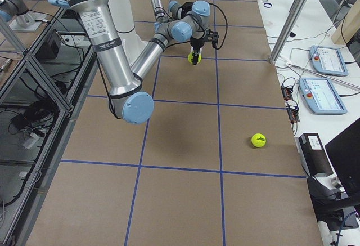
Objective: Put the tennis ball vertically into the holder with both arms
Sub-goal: 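Carry the tennis ball with the right gripper over the can's opening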
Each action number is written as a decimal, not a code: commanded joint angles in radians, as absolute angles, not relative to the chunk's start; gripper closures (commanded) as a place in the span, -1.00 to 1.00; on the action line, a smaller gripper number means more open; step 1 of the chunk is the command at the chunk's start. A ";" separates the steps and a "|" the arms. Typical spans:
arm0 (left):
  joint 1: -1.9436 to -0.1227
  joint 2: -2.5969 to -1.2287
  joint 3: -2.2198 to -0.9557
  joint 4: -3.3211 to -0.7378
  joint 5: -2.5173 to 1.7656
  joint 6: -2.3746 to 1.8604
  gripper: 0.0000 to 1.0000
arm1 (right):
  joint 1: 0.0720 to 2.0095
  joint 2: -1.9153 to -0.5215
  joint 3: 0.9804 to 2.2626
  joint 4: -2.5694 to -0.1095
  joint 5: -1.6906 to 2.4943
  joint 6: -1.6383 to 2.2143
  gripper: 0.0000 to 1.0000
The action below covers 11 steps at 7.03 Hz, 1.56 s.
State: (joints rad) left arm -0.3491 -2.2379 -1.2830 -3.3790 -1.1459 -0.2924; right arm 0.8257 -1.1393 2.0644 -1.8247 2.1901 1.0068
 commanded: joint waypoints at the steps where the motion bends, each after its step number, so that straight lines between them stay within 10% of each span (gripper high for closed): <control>1: -0.318 -2.238 -1.281 -3.399 -1.146 -0.235 -0.52 | 0.792 -1.057 2.059 -1.835 2.191 1.092 1.00; 11: -0.285 -2.247 -1.206 -3.522 -1.144 -0.169 -0.56 | 0.769 -0.888 1.970 -1.829 2.187 1.258 1.00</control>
